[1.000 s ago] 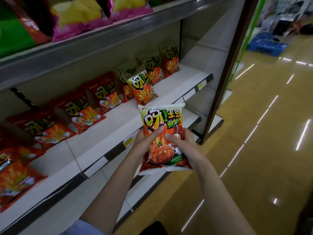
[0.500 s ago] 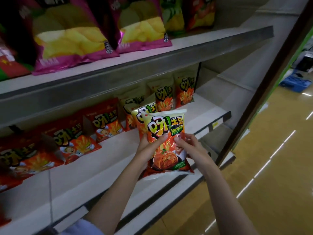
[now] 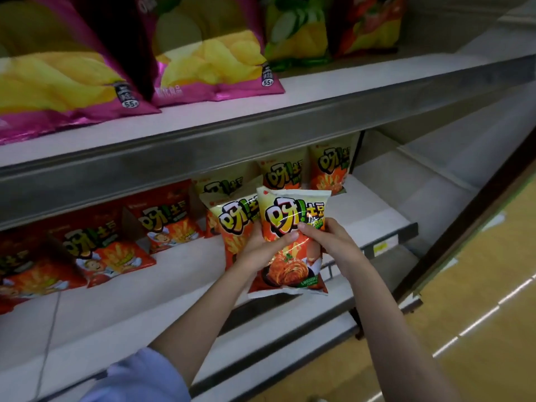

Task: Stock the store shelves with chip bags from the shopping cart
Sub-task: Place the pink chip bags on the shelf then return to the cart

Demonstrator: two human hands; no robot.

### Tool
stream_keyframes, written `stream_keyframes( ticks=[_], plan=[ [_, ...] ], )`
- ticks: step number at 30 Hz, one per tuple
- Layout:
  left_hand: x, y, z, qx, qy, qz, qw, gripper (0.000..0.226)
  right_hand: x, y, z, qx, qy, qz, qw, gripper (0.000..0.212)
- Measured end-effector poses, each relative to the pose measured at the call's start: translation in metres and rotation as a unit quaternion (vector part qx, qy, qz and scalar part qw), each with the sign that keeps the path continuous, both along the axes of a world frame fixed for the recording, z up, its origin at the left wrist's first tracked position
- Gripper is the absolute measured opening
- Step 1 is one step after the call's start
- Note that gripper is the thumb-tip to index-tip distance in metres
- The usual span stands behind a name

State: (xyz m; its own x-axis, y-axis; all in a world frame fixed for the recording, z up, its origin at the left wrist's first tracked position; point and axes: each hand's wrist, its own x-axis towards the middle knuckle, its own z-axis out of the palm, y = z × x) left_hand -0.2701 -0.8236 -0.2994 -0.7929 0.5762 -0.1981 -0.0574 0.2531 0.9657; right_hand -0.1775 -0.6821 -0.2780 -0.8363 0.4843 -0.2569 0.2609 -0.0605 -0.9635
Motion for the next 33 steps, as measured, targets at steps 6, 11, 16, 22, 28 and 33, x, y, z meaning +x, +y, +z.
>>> stream_keyframes(
  ticks=[6, 11, 16, 22, 28, 33],
  plan=[
    [0.001, 0.046, 0.007, -0.031, -0.017, 0.030, 0.999, 0.112, -0.031, 0.065, -0.005, 0.031, 0.010, 0.038, 0.999, 0.050],
    [0.002, 0.059, 0.009, -0.045, -0.014, 0.093, 0.995, 0.082, -0.071, 0.099, -0.015, 0.035, 0.006, 0.032, 0.999, 0.082],
    [0.008, 0.076, 0.011, -0.072, -0.003, 0.132, 0.989, 0.058, -0.113, 0.115, -0.035, 0.087, -0.015, 0.073, 0.993, 0.070],
    [0.014, 0.099, 0.004, -0.094, -0.042, 0.153, 0.983, 0.053, -0.119, 0.124, -0.045, 0.082, -0.031, 0.067, 0.994, 0.071],
    [0.024, 0.096, -0.002, -0.005, -0.065, 0.229, 0.971, 0.032, -0.100, 0.115, -0.035, 0.147, 0.035, 0.005, 0.989, 0.057],
    [0.033, 0.053, -0.005, -0.002, -0.029, 0.306, 0.952, 0.022, -0.083, 0.070, -0.026, 0.158, 0.111, 0.073, 0.978, 0.029]
  ],
)
